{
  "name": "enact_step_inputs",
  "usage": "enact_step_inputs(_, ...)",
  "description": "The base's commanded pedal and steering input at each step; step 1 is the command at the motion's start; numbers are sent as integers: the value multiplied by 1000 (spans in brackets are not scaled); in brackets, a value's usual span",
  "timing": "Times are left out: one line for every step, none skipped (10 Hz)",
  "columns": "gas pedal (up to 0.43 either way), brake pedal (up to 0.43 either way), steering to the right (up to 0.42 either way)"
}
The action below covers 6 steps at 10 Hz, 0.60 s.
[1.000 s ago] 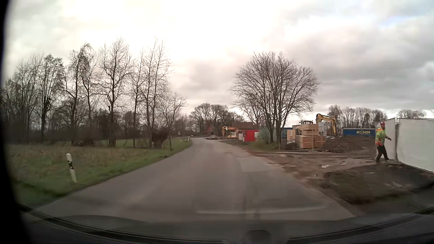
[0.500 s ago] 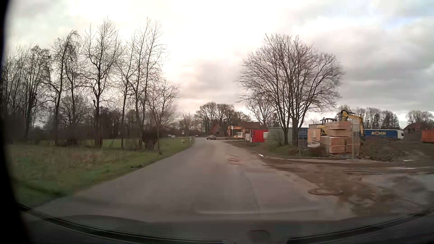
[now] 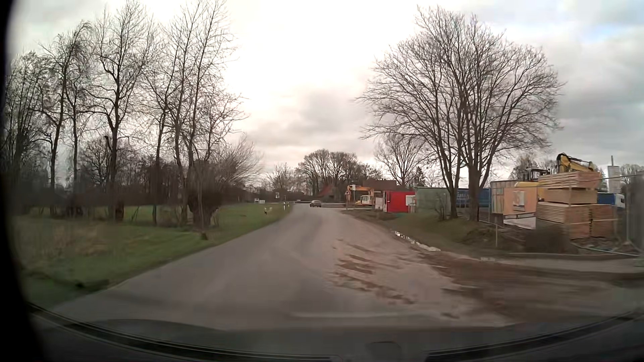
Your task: Follow the waypoints while adhering to traffic rules and regulations
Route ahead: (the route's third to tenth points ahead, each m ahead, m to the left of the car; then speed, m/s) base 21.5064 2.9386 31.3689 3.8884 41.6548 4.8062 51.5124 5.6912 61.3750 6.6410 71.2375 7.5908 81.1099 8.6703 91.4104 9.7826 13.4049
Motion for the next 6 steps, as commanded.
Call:
enact_step_inputs(169,0,-9)
enact_step_inputs(157,0,-9)
enact_step_inputs(157,0,-10)
enact_step_inputs(157,0,-10)
enact_step_inputs(157,0,-11)
enact_step_inputs(157,0,-11)
